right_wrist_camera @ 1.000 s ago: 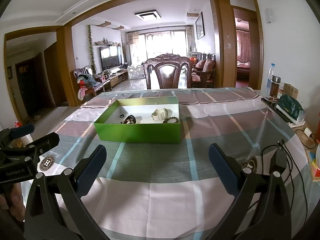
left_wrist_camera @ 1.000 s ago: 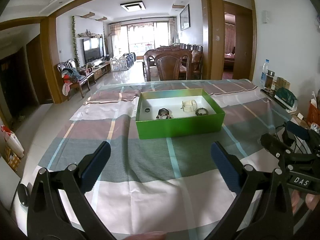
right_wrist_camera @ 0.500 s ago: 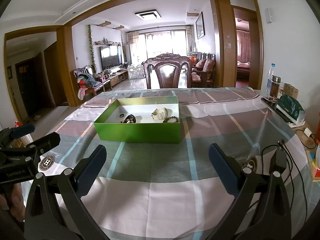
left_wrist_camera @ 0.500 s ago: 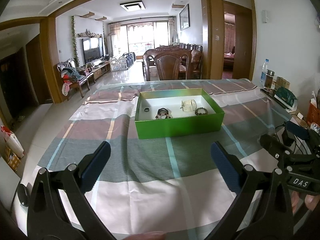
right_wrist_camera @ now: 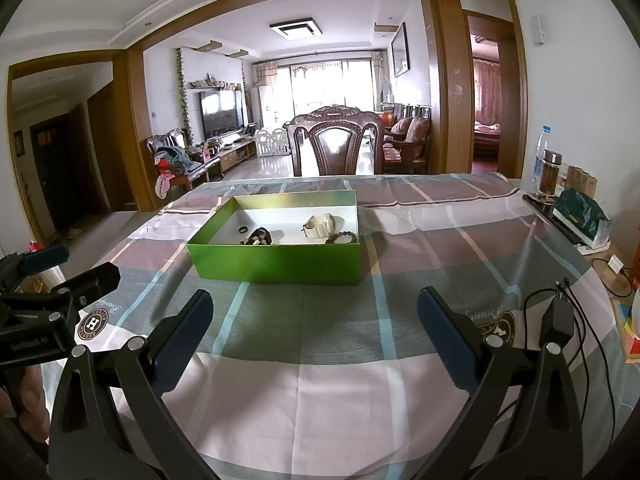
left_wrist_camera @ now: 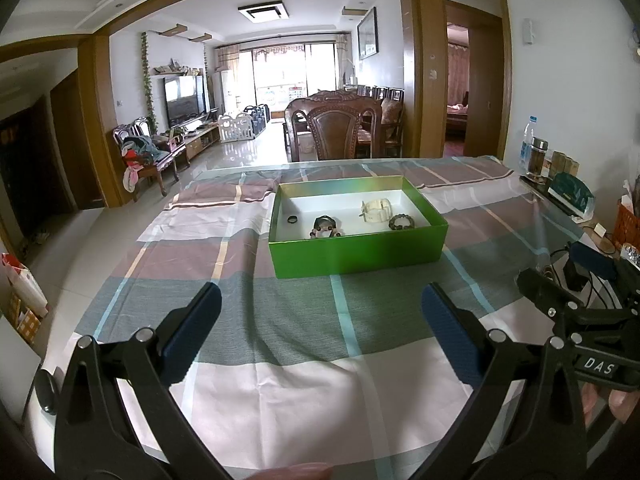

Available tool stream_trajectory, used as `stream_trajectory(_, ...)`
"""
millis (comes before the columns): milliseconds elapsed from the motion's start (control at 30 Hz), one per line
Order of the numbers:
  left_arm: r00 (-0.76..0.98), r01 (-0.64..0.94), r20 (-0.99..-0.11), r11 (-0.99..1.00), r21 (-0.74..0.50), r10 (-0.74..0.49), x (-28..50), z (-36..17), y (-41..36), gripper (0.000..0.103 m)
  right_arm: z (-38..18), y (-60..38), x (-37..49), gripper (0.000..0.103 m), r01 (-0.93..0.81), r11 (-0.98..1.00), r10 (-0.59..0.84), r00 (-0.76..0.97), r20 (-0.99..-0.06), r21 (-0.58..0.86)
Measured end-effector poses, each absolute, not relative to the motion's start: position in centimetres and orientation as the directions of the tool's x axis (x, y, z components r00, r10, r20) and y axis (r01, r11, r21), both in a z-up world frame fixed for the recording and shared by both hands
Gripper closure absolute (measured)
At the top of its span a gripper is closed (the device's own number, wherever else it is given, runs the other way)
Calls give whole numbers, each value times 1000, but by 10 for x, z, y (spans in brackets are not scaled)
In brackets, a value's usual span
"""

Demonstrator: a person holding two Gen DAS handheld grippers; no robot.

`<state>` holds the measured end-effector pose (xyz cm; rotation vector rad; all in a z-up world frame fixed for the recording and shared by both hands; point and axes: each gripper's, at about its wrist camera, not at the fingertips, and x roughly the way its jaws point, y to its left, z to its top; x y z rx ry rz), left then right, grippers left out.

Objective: Organize jewelry

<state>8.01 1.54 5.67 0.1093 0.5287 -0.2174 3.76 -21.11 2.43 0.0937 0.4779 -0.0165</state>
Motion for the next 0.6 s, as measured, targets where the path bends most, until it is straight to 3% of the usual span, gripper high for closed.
stream_trajectory(600,839,243,-513,969,56,-181,81,54,10,4,19,-212,39,3,39,996,5,887,-462,86)
